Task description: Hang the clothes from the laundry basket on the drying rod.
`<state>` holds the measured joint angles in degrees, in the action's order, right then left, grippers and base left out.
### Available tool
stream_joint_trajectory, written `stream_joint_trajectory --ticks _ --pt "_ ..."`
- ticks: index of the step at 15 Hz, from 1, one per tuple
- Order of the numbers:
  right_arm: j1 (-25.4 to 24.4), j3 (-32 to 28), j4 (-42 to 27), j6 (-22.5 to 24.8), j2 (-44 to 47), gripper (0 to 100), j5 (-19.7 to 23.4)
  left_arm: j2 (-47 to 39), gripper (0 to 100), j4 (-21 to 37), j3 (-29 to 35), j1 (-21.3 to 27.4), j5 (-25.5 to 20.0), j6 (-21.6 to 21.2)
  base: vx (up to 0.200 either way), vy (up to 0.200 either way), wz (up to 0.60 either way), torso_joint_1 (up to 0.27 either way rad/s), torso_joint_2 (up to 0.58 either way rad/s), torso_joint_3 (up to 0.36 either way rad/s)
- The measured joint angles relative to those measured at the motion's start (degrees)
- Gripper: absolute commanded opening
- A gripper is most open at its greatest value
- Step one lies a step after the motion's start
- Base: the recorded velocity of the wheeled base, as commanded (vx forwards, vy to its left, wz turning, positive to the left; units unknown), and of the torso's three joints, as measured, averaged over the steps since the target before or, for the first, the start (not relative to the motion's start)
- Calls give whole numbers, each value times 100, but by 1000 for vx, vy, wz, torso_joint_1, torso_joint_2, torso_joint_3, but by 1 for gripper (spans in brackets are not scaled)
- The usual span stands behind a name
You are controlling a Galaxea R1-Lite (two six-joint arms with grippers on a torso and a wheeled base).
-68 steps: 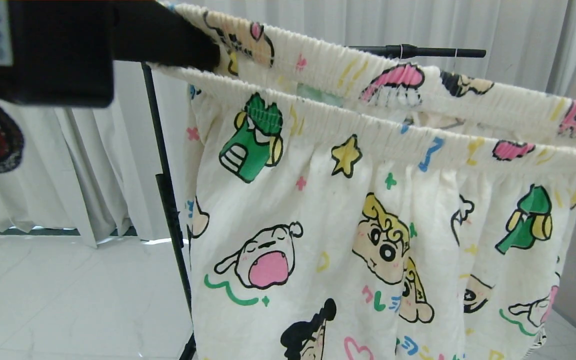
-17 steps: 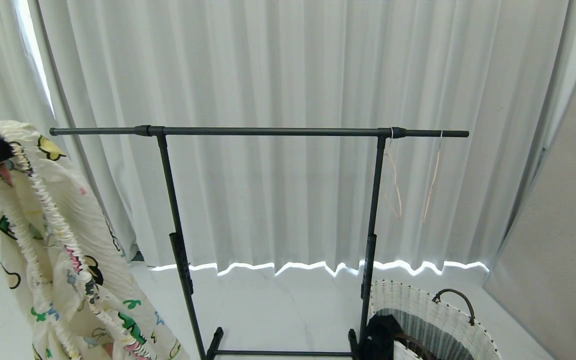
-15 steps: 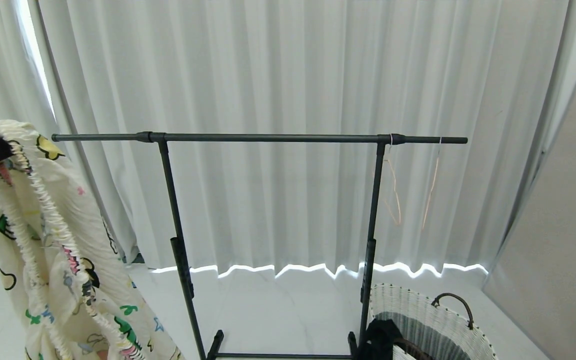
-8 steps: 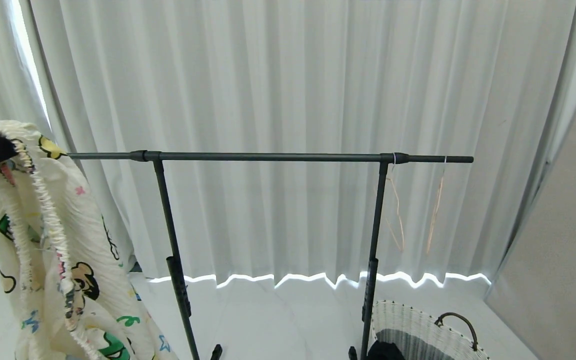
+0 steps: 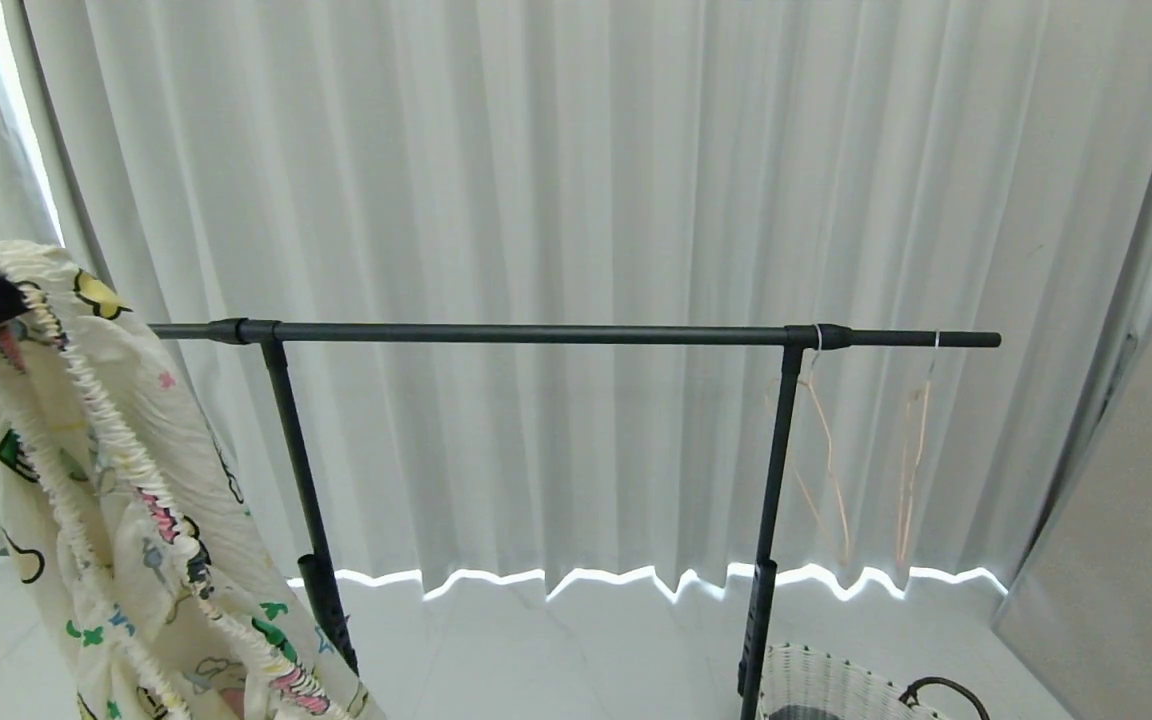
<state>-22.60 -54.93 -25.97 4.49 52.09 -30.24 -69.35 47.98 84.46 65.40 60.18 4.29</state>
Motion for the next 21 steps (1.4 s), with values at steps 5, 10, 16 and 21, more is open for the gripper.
stream_joint_trajectory --ticks 5,10,16,21 --pt "177 553 895 -349 469 100 -11 -16 0 0 -23 0 -2 6 200 0 0 2 -1 0" --pt "524 1172 1497 -1179 1482 100 -32 -46 0 0 -37 -2 0 16 40 0 0 0 1 0" --pt "560 1599 1513 -1278 1960 100 -218 -49 0 2 -33 0 0 17 0 0 0 0 0 0" --pt "535 1990 1880 -1170 1904 100 -612 -49 0 0 -30 0 -2 17 0 0 0 0 0 0"
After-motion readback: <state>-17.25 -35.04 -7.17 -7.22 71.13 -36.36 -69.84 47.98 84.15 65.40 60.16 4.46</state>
